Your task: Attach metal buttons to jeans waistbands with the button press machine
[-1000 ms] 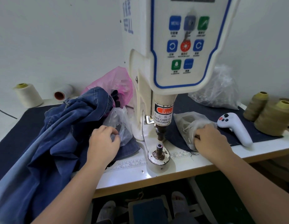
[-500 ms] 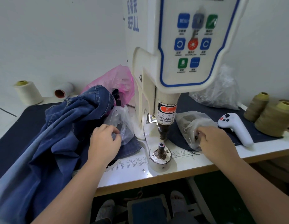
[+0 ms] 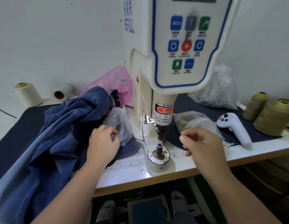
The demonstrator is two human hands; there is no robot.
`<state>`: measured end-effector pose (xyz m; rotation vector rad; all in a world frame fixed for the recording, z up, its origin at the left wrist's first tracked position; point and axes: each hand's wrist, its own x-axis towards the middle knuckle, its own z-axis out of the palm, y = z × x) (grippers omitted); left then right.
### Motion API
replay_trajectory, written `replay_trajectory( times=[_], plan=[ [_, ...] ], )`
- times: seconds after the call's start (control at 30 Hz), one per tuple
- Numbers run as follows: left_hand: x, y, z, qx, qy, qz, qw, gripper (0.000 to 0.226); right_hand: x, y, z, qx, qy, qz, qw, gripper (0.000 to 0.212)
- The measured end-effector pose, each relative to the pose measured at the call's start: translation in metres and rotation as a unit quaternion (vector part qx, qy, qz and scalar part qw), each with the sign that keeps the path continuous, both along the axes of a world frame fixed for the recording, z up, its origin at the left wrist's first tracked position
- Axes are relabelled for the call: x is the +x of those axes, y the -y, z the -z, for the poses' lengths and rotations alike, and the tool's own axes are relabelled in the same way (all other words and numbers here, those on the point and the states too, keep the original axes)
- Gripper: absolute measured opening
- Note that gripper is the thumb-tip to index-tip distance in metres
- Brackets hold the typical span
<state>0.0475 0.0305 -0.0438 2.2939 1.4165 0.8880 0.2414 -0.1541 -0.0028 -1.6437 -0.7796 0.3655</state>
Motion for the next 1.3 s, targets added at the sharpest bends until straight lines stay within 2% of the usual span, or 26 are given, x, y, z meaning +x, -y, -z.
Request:
replay_trajectory(
  times=[0.1,0.33,0.77,0.9,1.1,1.2,1.3],
  plan=[
    [0.0,0.001,0.0,0.0,0.001,-0.002,1.0,0.007,-0.021,-0.004,0.0,0.049,-0.127,-0.061,0.989,0.033],
    [0.0,0.0,0.0,-0.006,0.001,-0.004,1.0,0.009,-0.038,-0.016,0.001,0.064,-0.203,-0.082,0.974,0.03],
    [-0.001,-0.002,0.001,-0.005,-0.004,-0.005,1.0,0.01,-0.043,-0.013,0.002,0.113,-0.227,-0.122,0.96,0.035],
    [-0.001,-0.002,0.002,-0.005,-0.001,-0.005,1.0,0.01,-0.047,-0.015,0.003,0.129,-0.275,-0.116,0.946,0.039],
    [-0.001,-0.002,0.002,-0.003,0.0,-0.004,1.0,0.01,-0.05,-0.01,-0.002,0.146,-0.355,-0.11,0.917,0.025],
    [0.0,-0.003,0.002,-0.002,0.0,-0.004,1.0,0.01,-0.052,-0.006,-0.004,0.14,-0.36,-0.095,0.917,0.02],
    [0.0,-0.003,0.002,0.003,-0.001,-0.006,1.0,0.009,-0.056,-0.001,-0.006,0.142,-0.342,-0.09,0.924,0.027]
  ],
)
